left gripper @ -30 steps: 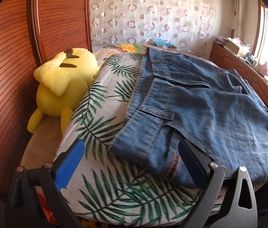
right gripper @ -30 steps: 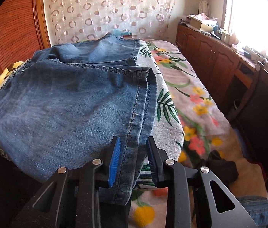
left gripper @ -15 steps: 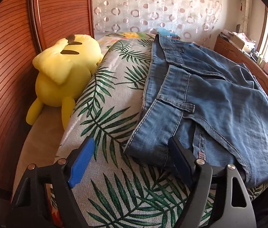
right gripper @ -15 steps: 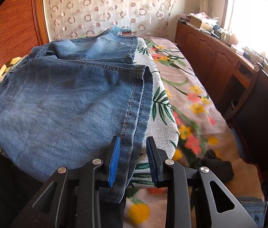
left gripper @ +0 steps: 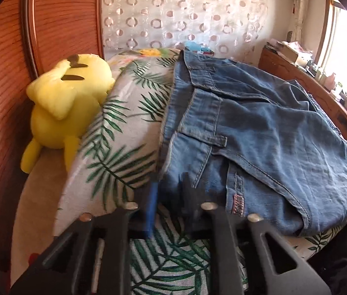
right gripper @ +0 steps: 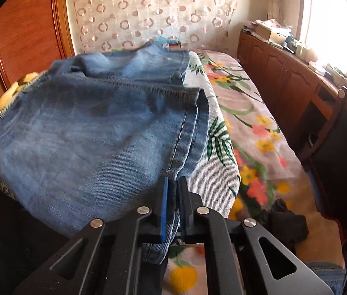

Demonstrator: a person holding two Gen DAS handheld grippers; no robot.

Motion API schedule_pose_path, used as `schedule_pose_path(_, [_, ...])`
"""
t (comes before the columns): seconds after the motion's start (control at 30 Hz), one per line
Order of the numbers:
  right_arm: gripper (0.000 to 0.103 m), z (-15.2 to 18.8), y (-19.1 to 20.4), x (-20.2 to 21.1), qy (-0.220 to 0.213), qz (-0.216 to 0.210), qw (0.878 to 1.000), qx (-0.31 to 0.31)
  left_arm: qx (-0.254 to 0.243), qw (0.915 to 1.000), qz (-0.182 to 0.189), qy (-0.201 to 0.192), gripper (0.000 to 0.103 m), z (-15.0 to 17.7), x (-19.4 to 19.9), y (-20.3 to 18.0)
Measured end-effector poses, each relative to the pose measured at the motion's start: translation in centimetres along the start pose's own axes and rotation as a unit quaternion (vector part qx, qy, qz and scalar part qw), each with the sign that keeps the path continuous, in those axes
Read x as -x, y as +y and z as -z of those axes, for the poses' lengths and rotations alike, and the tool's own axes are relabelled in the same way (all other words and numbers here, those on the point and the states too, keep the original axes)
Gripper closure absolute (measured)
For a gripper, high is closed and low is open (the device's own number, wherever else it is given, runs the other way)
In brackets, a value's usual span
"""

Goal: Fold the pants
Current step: 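Lift the hem with the right gripper while the left gripper grasps the waistband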

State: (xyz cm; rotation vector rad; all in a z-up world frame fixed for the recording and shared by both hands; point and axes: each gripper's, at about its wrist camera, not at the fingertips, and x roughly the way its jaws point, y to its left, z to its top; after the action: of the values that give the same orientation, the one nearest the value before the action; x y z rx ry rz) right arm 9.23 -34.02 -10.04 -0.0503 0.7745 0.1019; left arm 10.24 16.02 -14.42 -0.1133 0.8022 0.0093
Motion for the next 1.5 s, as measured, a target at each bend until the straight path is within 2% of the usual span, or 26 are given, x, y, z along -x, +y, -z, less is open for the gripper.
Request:
schedule_pose_path(0.4, [0.099, -2.3, 0.5, 4.6, -0.082, -0.007, 0.996, 0.015, 0.002, 0.9983, 0.033, -0.048, 0.09, -1.4, 4.5, -0.3])
schedule_pose_path(0.63, [0.099, -3.4, 0.7, 6.5, -0.125, -0.005, 0.992, 0.032, 0.017, 0.9949, 0.028, -0.095, 0.092, -2.5, 8.7, 0.4])
schedule_pose_path(0.87, [0.099, -3.1, 0.8, 7.4, -0.15, -0.013, 0.988, 0.039, 0.025, 0.9922, 0.033, -0.118, 0.092, -2.8, 11.3, 1.4])
schedule_pose_path(1.03, [0.099, -3.0, 0.8, 6.7, -0.154, -0.013, 0.987, 0.05, 0.007, 0.9926, 0.025, -0.118, 0.092, -3.2, 10.5, 0.5])
schedule_pose_path(1.27, [0.099, -3.7, 0.7, 3.5, -0.144, -0.005, 0.988, 0.062, -0.014, 0.993, 0.022, -0.115, 0.092, -5.0, 7.9, -1.0])
schedule_pose_path(1.5, [0.099, -8.1, -0.4, 1.2, -0.143, 0.004, 0.988, 0.06, -0.027, 0.9901, 0.023, -0.136, 0.092, -9.8, 6.5, -1.8])
